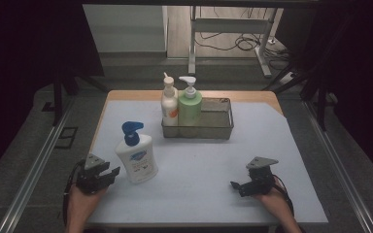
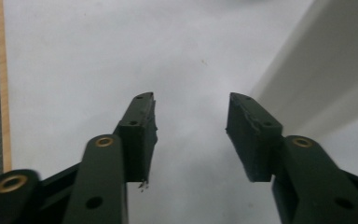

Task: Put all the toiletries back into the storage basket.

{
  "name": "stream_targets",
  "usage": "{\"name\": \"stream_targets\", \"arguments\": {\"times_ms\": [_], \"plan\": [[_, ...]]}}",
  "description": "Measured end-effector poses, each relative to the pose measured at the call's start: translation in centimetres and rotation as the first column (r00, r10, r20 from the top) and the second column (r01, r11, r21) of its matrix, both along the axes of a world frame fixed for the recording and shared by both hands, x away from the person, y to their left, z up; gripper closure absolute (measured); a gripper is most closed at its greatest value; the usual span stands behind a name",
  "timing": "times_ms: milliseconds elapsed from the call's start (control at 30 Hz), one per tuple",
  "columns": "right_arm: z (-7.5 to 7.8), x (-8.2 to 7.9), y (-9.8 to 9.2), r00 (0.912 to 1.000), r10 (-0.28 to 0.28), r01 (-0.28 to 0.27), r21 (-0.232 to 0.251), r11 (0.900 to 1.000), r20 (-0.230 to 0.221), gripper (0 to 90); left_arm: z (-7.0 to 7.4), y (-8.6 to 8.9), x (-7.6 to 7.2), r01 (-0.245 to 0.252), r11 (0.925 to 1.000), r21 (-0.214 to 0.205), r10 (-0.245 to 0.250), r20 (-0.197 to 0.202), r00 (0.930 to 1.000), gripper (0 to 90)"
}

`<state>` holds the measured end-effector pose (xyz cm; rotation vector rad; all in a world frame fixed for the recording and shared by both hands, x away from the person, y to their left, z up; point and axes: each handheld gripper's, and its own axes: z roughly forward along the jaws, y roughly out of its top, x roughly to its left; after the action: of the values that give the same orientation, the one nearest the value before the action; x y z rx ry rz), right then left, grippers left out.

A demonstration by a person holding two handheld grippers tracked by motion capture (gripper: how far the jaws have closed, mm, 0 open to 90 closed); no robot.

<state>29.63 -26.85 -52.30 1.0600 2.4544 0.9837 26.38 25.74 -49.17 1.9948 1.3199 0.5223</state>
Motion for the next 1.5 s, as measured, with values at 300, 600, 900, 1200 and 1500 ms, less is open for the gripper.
{"name": "stream_targets", "arguments": {"times_ms": [300,600,900,1200,1500], "plan": [[0.0,0.0,0.0,1.0,0.0,0.0,0.001,1.0,0.0,0.0,-0.2,-0.5,2.1,0.067,0.9974,-0.024,-0.069,-0.05,0.9964,80.8],[0.0,0.0,0.0,1.0,0.0,0.0,0.001,1.0,0.0,0.0,-1.4,-1.4,3.5,0.138,0.9871,-0.082,-0.145,-0.084,0.986,89.2],[0.0,0.0,0.0,1.0,0.0,0.0,-0.001,1.0,0.001,0.0,-1.8,-2.2,3.5,0.152,0.9808,-0.122,-0.164,-0.089,0.9825,89.4],[0.0,0.0,0.0,1.0,-0.001,0.001,-0.001,1.0,0.001,0.0,-1.9,-2.6,2.9,0.159,0.9795,-0.124,-0.172,-0.1,0.9801,89.4],[0.0,0.0,0.0,1.0,-0.002,0.002,-0.001,1.0,0.002,0.0,-1.9,-3.2,2.1,0.198,0.9734,-0.115,-0.21,-0.1,0.9725,89.4]]}}
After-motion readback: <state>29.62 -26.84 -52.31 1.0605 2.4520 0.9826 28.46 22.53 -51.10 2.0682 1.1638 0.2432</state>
